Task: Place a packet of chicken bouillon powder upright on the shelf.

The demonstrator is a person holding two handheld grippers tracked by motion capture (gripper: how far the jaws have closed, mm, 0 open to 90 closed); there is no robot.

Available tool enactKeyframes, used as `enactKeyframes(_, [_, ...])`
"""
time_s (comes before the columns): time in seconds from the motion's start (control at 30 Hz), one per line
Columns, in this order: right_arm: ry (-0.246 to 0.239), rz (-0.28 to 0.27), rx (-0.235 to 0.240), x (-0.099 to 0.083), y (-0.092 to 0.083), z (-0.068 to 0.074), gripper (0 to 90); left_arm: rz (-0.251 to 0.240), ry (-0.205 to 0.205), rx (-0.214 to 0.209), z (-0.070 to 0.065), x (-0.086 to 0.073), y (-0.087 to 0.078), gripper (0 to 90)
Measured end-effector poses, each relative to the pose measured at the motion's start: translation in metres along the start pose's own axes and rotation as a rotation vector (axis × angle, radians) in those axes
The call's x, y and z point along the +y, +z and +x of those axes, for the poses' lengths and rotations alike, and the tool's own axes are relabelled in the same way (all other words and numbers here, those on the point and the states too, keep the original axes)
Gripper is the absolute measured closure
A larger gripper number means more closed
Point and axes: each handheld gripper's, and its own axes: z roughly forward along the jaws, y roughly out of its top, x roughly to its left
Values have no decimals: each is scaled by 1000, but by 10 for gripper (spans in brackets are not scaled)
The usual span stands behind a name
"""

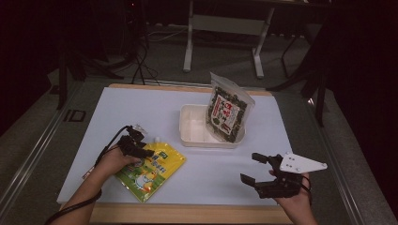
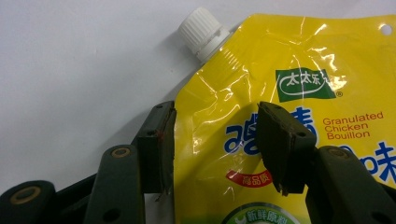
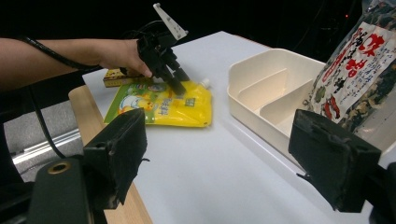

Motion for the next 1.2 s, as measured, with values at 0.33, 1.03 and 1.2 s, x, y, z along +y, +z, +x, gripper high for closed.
enactKeyframes(0.33, [-2, -5, -6, 1, -3, -1, 190, 17, 44, 23, -6, 2, -1, 580])
enactKeyframes(1.03, [-5, 6, -2, 0, -1, -1, 190, 29, 69, 50, -8, 2, -4, 895])
enactKeyframes(1.2, [-1, 3, -8, 1, -3, -2, 189, 7, 60, 30, -6, 1, -9, 898])
